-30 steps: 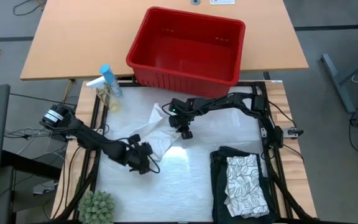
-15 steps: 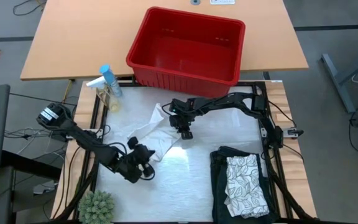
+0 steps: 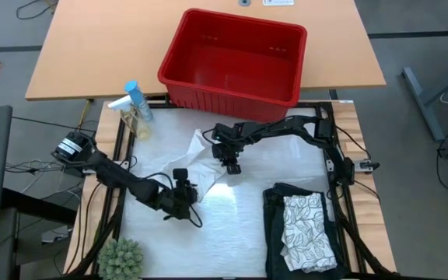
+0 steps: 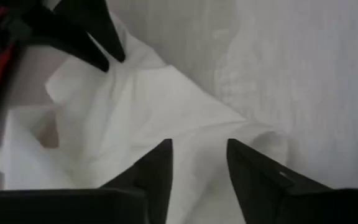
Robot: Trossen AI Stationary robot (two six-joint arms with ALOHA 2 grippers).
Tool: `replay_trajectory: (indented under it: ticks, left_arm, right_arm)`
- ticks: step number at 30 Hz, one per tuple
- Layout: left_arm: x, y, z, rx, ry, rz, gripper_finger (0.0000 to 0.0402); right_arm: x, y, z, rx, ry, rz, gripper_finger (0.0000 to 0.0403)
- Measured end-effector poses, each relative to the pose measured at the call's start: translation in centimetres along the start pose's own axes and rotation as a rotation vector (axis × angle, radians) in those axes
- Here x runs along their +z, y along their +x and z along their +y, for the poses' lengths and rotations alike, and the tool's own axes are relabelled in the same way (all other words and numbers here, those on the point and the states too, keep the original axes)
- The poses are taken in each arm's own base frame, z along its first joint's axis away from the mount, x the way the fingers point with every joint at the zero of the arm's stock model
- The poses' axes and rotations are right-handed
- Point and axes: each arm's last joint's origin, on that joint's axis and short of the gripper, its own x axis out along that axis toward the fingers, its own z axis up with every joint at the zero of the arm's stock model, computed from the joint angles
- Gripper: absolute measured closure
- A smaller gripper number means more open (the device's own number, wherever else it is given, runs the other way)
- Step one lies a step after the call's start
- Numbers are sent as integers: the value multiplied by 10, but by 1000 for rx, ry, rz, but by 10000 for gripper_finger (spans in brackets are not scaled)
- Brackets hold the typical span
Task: Fold Laundry from Bin
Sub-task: Fold the white boxer from the red laundry bin
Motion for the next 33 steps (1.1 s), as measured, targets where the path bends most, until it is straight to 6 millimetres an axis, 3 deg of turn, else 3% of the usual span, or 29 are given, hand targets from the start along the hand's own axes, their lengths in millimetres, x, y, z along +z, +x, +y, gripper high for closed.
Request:
replay_trajectory:
  ticks: [6, 24, 28, 33]
  left_arm:
    - [-1, 0, -3, -93, 127, 12, 225]
    - [-11, 12, 12, -28, 228, 69, 225]
    - [-12, 14, 14, -46, 254, 75, 247]
    - [-12, 15, 15, -48, 247, 77, 315]
  right_arm:
    - [1, 0, 0, 0, -1, -9, 271]
    - [1, 1, -1, -1, -3, -16, 271]
    - [1, 1, -1, -1, -3, -16, 271]
    - [1, 1, -1, -1, -2, -16, 271]
